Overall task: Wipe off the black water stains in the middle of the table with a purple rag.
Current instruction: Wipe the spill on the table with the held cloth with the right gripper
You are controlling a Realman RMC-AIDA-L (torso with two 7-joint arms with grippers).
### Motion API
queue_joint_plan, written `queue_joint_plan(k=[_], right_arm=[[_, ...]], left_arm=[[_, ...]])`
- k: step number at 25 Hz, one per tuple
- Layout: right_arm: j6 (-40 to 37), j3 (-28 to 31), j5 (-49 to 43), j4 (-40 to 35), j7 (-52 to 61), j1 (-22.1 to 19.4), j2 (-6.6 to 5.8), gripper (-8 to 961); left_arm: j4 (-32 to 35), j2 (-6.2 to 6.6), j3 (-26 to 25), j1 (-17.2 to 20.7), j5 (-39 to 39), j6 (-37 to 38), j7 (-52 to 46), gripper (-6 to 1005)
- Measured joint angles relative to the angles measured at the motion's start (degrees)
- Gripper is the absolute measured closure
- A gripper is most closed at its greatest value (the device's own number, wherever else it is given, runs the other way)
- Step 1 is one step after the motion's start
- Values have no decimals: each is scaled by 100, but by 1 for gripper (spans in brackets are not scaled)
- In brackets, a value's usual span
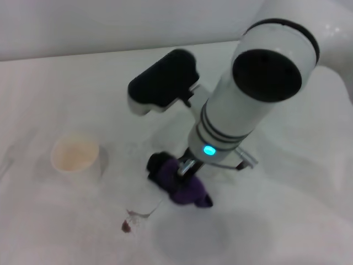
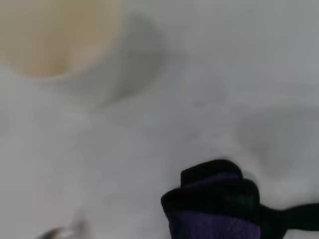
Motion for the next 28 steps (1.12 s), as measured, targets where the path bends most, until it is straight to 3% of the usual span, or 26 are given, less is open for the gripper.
queue_joint_plan(k=[6,15,28], right_arm=[[100,178,-346,118,11,-112,1,862],[-678,-762,1508,-122,-154,93,1,862],[-1304,-1301,2581,17,-277,440,1,861]], left_arm=[[-40,-27,-27,263,18,-28,5,124],[-19,-73,-32,288,18,52,25,123],[32,21,-32,180,-4,20,27,124]])
